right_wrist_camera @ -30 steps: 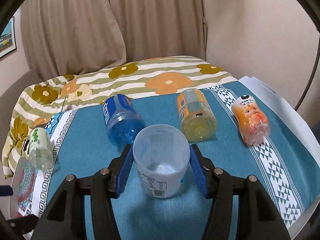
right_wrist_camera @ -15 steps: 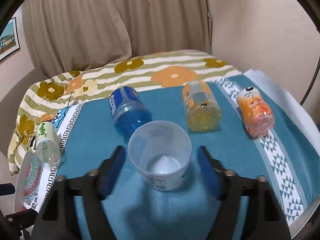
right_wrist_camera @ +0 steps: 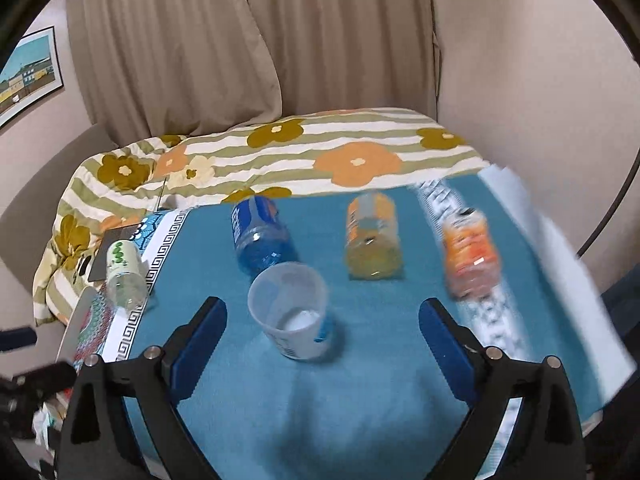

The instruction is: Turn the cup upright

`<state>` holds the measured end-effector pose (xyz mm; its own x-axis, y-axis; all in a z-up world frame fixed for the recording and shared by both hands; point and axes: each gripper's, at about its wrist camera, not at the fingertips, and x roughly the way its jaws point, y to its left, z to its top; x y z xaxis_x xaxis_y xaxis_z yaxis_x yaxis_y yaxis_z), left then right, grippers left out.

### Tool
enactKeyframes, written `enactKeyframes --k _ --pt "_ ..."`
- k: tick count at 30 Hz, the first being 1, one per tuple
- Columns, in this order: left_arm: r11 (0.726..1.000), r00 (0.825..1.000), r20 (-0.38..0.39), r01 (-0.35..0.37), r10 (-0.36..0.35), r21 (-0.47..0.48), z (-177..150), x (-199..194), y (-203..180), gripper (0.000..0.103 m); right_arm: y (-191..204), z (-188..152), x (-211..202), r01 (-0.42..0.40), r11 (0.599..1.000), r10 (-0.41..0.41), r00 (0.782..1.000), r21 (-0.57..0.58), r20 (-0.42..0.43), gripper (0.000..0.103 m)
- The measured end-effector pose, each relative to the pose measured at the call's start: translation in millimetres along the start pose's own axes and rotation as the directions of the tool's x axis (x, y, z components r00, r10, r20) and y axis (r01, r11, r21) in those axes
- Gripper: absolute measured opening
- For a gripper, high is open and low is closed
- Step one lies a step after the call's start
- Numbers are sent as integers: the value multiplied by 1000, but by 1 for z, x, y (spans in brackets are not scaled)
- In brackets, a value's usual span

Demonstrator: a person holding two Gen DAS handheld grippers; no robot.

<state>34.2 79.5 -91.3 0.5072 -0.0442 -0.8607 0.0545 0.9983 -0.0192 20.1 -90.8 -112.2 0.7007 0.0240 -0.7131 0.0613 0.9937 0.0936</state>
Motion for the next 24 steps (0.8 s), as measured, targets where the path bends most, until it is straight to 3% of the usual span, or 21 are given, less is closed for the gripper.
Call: enactKeyframes --k 11,24 --pt "999 985 170 -14 19 -31 15 -60 -32 103 -40 26 -75 49 998 -49 999 -47 -14 96" --pt "998 968 247 -33 45 -51 6 -78 -42 103 -51 23 -89 52 998 -53 998 -47 -16 96"
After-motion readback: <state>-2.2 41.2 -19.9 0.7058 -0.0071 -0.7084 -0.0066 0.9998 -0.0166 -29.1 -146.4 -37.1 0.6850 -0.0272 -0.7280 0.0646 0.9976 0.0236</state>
